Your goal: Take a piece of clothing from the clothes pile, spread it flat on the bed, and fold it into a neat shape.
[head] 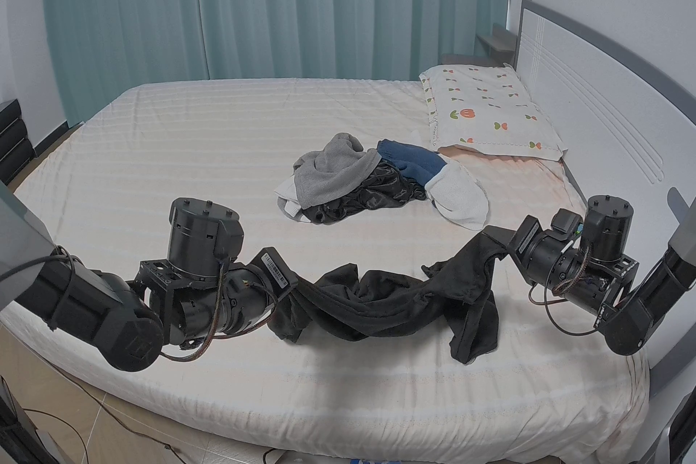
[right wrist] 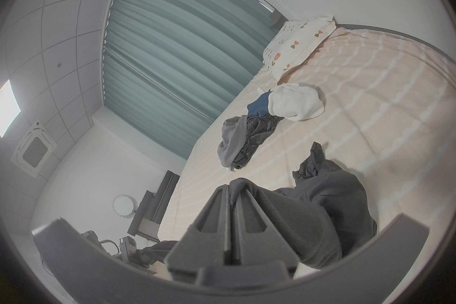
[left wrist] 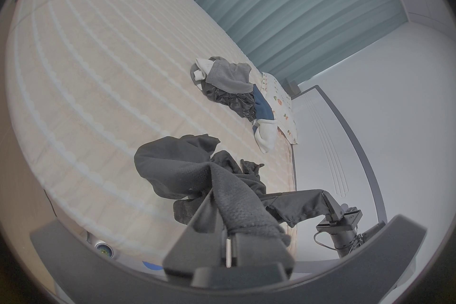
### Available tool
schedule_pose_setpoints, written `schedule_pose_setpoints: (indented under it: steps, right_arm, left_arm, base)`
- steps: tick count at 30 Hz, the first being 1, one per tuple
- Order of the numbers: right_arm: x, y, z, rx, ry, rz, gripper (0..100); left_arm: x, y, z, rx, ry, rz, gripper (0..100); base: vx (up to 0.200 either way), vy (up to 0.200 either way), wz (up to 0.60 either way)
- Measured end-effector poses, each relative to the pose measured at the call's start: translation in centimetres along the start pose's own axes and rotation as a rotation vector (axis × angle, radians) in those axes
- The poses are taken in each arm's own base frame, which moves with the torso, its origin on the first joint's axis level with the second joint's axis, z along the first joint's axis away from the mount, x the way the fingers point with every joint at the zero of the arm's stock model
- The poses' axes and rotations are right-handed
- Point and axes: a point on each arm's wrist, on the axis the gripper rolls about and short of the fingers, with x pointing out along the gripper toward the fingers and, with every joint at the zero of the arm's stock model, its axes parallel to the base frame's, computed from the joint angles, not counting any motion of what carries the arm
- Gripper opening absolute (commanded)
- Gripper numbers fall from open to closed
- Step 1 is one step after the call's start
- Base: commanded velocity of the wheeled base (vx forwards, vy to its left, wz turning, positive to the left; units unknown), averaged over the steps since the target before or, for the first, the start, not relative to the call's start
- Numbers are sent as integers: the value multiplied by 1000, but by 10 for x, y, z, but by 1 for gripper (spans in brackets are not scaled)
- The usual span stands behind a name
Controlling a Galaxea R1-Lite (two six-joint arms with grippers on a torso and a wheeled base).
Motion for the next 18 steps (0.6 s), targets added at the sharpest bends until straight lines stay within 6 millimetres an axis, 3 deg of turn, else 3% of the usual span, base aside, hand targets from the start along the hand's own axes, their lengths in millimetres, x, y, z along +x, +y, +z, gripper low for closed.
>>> schedule_pose_setpoints:
  steps: [16,18]
  right_arm:
    - [0,4,-8,-4,8,-6,0]
    - [0,4,-9,-4,9,-5,0]
  left_arm:
    - [5,2,3,-47,-1,6,0]
    - [5,2,4,-65,-5,8,0]
  base:
    - [-13,0,0]
    - [0,200,0]
